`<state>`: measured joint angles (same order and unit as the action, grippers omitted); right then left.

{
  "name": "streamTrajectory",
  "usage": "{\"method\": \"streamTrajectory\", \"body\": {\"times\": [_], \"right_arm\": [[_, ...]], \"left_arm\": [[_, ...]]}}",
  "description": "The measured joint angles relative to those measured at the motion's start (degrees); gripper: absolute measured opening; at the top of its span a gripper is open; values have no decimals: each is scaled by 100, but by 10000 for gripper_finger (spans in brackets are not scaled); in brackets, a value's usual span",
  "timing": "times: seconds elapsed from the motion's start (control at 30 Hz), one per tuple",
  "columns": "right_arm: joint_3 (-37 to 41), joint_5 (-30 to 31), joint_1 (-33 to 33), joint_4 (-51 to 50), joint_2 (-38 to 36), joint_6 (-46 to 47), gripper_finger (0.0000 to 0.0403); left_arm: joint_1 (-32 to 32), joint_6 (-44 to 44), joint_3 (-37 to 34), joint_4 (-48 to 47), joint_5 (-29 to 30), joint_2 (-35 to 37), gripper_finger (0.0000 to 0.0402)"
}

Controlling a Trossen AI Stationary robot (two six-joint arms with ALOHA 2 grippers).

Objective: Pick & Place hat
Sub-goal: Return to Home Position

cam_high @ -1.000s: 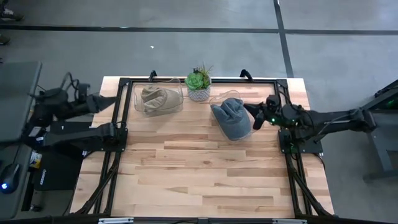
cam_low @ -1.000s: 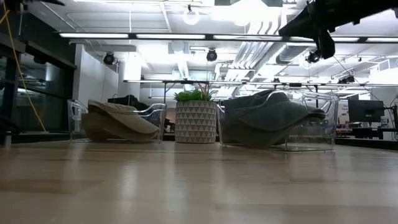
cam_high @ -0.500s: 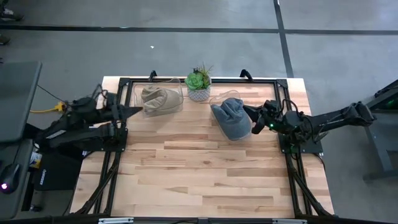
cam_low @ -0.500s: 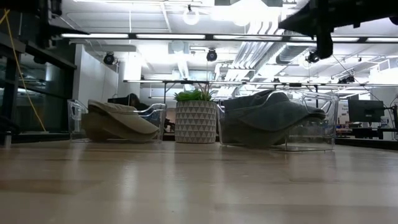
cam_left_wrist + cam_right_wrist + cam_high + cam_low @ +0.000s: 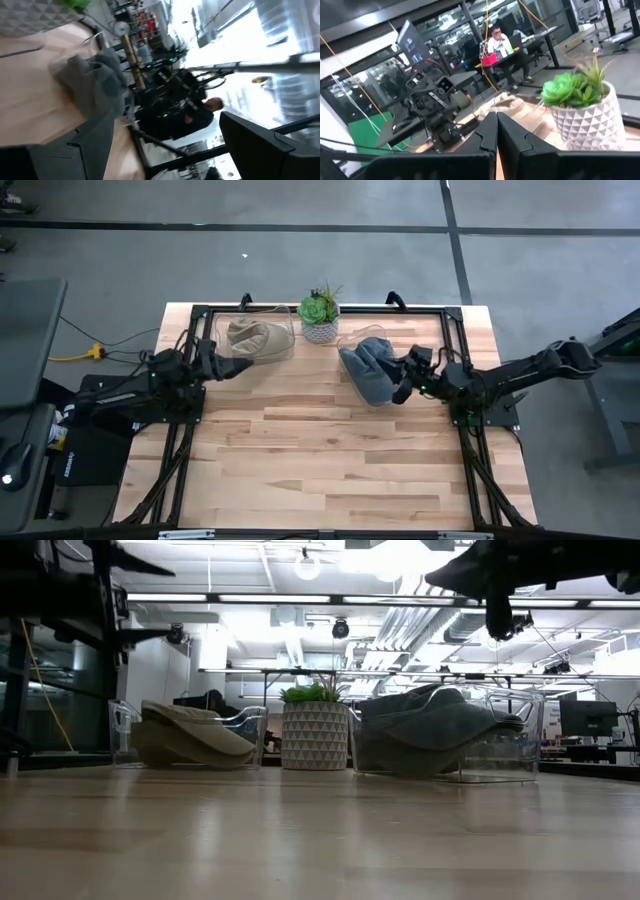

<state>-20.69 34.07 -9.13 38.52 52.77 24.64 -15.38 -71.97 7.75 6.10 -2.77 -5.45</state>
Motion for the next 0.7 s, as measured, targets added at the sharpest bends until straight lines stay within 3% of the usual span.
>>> {"method": "streamTrajectory", "body": {"times": [0.23,0.57,0.7], "right_arm": [[0,-298,11,787,509,-99,0],[0,-360,11,1227,956,-168,0],[0,-344,9,1462,1001,-311,0]], "left_arm": [[2,602,-221,-17,-24,0,321],[2,633,-656,40,499,-2,321],[1,787,-662,258,424,18,321]]}}
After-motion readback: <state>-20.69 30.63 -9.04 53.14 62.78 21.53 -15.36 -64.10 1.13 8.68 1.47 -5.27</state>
